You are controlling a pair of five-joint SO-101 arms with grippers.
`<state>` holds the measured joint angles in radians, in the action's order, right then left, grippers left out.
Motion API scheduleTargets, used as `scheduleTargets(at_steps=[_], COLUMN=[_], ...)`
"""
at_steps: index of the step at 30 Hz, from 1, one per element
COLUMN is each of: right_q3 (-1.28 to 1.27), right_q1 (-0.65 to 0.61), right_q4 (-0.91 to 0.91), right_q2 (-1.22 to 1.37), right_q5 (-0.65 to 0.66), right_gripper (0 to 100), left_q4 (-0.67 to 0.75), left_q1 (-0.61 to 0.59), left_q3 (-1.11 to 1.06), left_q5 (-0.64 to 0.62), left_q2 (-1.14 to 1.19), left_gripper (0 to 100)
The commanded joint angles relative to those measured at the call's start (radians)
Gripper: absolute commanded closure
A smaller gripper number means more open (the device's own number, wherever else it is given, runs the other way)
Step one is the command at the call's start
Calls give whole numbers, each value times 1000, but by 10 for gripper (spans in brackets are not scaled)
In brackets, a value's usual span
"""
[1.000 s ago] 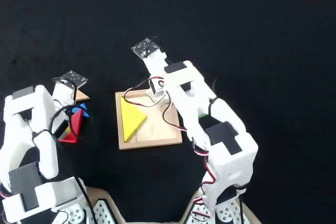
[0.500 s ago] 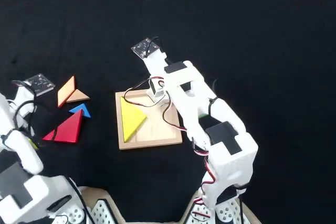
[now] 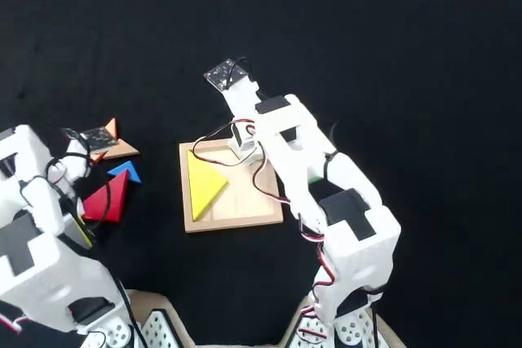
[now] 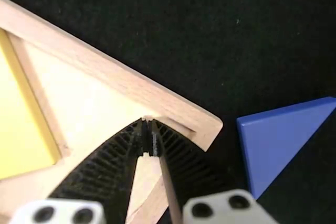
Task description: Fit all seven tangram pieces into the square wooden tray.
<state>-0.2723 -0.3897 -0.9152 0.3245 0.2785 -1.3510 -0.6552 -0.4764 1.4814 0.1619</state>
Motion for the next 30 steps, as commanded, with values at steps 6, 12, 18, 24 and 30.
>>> scheduleTargets(at_steps=[6,12,18,24,30], right_q3=[27,27,27,27,27], right_q1=[20,21,21,21,21], right_q4=[-8,-8,-8,-8,-8], right_q2=[1,1,-1,-1,-1], right_q5=[11,11,11,11,52], right_gripper=[987,987,987,987,987], left_q4=[5,-28,-21,104,110], left_q1=[209,334,427,515,544], left_q3=[21,38,125,159,191], left_q5=[15,-137,-318,-520,-592], left_q2=[25,14,17,15,0], left_gripper=[820,820,820,820,820])
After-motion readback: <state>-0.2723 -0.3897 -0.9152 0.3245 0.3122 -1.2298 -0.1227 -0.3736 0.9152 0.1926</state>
